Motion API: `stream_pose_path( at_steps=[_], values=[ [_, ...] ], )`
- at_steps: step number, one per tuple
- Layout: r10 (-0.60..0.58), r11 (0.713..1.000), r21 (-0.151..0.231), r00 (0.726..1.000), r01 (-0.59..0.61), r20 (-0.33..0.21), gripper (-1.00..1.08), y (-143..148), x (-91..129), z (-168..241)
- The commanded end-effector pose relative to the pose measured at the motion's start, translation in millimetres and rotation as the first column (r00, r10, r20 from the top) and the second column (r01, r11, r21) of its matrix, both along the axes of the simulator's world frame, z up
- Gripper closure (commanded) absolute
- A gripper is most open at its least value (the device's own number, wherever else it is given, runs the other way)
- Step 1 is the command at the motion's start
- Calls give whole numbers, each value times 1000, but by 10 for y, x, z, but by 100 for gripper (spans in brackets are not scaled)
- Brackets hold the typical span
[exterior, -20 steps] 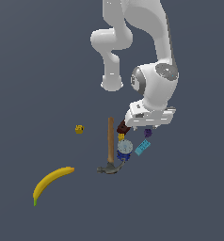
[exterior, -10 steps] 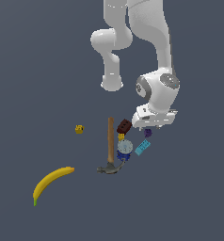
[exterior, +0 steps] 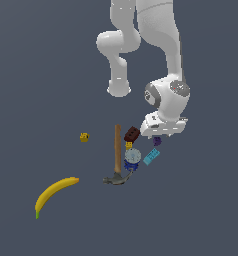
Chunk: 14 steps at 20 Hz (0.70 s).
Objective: Pick up a designated object from a clutter of objects.
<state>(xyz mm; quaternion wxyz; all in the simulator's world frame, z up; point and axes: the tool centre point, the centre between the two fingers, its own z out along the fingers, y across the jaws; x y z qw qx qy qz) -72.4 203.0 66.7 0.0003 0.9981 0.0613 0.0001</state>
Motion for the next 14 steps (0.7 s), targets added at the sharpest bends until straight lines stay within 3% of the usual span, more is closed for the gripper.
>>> stream_pose_path(
  at_steps=[1, 13, 14],
  values=[
    [0, 1000, 0, 1000, 0, -1, -92, -1, -7, -81],
    [0, 1000, 0, 1000, 0, -1, -92, 7, -15, -450],
    [0, 1000, 0, 1000, 0, -1, 108, 7, -15, -450]
  ],
)
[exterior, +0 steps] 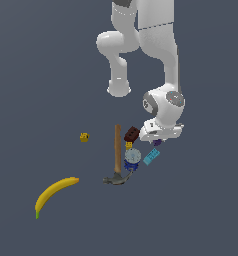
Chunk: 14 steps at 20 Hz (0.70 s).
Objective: Pick up a designated object from a clutter of objects.
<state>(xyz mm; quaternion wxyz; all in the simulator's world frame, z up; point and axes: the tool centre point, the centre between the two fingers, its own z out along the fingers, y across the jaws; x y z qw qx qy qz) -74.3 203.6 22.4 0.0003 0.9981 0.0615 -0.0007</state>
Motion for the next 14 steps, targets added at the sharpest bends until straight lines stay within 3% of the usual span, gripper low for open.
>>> stream_pose_path(
  at_steps=[1, 14],
  values=[
    [0, 1000, 0, 1000, 0, 1, 108, 1, 4, -7],
    [0, 1000, 0, 1000, 0, 1, 108, -16, 3, 32]
  ],
)
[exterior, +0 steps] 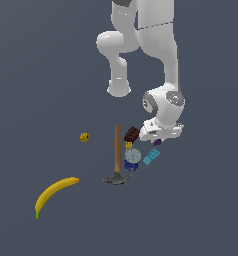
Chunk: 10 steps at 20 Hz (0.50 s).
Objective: Pick up a designated object from a clutter of objects.
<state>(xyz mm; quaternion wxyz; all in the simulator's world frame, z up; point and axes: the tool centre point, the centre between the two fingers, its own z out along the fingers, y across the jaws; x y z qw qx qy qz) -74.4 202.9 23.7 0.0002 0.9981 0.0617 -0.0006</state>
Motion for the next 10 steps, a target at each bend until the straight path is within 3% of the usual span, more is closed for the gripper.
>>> stream_pose_path(
  at_steps=[1, 10],
  values=[
    [0, 1000, 0, 1000, 0, 1, 108, -17, 5, 39],
    [0, 1000, 0, 1000, 0, 1, 108, -190, 19, 423]
  ],
)
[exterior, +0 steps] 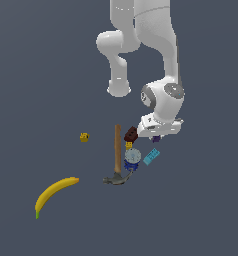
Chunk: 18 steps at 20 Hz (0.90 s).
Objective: Pick up a designated object from a clutter of objects.
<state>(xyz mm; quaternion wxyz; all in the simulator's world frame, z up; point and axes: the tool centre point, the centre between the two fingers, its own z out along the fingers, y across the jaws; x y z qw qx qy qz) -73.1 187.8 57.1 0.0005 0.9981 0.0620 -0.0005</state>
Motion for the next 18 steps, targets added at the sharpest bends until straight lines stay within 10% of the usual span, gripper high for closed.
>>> stream_pose_path(
  at_steps=[1, 18],
  values=[
    [0, 1000, 0, 1000, 0, 1, 108, -69, 9, 154],
    [1, 1000, 5, 1000, -1, 0, 108, -758, 82, 1749]
  ],
)
